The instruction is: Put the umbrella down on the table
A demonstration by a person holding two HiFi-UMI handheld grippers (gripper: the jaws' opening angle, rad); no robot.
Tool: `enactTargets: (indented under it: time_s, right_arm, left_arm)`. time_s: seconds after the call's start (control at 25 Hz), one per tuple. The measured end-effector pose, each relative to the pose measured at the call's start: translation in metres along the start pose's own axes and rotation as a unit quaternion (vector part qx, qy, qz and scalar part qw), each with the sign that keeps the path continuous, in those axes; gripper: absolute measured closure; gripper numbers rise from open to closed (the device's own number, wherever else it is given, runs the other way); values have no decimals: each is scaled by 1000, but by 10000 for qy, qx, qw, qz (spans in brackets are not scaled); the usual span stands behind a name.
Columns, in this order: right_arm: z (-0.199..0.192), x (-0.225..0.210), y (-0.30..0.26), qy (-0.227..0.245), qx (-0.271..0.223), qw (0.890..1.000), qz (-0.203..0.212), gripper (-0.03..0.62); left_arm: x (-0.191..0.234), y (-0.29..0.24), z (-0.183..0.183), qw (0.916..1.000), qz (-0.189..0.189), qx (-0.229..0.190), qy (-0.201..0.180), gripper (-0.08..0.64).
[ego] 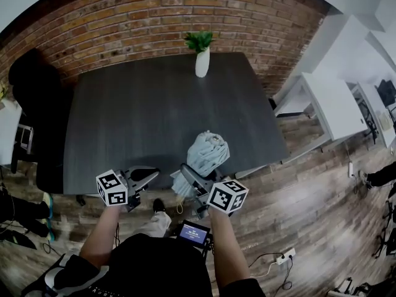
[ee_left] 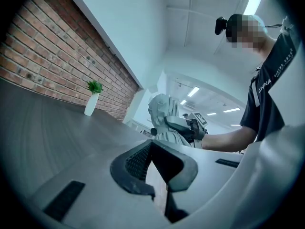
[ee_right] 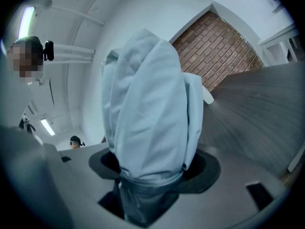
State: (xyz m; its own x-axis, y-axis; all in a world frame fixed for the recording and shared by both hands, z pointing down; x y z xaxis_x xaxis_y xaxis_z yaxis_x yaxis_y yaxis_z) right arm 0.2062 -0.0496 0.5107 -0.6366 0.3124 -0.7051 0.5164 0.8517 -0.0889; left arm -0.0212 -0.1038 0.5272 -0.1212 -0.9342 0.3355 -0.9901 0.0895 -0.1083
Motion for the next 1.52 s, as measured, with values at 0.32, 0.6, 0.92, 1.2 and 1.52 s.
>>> enactTargets:
  time_s: [0.32,0.6,0.92,1.2,1.52]
  right_arm:
    - [48,-15,-42,235,-247,9992,-201,268]
    - [60,-24,-77,253,-320,9987,-310,268]
    - [50,-25,-105,178,-309,9987,-357,268]
    - [53,-39,-114,104,-189,9991,-377,268]
    - [68,-43,-131,120,-33,9997,-232,268]
  left_arm:
    - [54,-32,35,9965,-717,147,-401,558]
    - [95,-34,53,9952,-820,197,-489,558]
    - [124,-27,51,9958,-811,151,-396,558]
    - [138,-34,46,9970,-689,267,-248,558]
    - [149,-37,58,9982,-530,180,-226,558]
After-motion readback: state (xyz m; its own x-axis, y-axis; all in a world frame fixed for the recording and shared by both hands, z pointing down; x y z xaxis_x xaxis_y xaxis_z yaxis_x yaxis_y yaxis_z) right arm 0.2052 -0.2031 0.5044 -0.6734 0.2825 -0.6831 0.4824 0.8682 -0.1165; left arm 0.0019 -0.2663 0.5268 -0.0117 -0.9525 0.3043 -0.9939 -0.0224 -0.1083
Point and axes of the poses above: the fingertips, and each gripper's own axes: y backward along the fingers, x to its left, z out of its top, the point moved 8 cm from there along y, backward along the fingers, and after that the axes turned 4 degrees about -y, right-handed, at the moved point
